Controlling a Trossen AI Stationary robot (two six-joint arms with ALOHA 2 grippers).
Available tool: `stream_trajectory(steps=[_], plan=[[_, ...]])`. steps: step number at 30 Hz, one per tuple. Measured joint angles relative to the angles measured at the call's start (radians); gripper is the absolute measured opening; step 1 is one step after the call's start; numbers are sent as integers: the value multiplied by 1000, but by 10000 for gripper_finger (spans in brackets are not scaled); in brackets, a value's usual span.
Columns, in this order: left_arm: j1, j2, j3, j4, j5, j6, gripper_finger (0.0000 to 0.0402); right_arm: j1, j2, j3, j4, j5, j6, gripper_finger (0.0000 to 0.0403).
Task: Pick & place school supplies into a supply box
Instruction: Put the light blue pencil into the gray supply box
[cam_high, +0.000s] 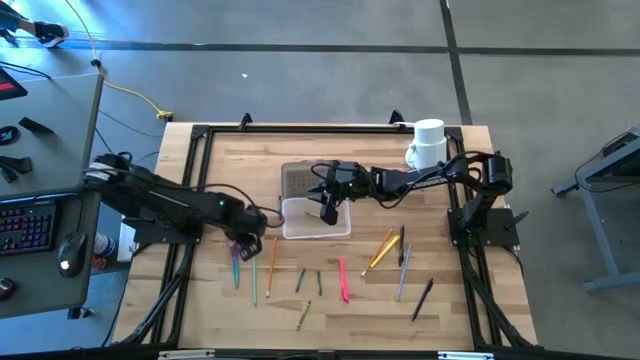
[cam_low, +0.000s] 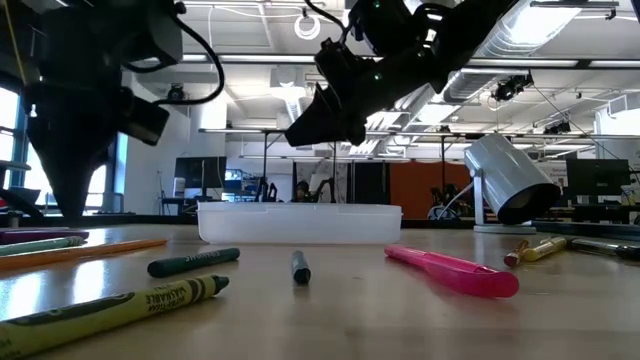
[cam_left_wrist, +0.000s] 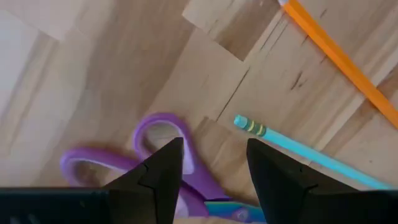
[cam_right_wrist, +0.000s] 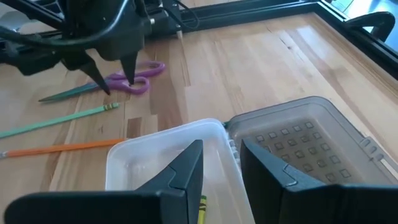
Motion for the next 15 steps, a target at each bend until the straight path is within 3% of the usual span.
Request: stream_trajectory(steps=[8, 15], plan=[[0, 15, 1, 96, 104, -137, 156, 0, 0, 0, -15, -4, 0, 91], [0, 28, 1, 89, 106, -219, 130, -2, 0, 0, -17, -101, -49, 91]])
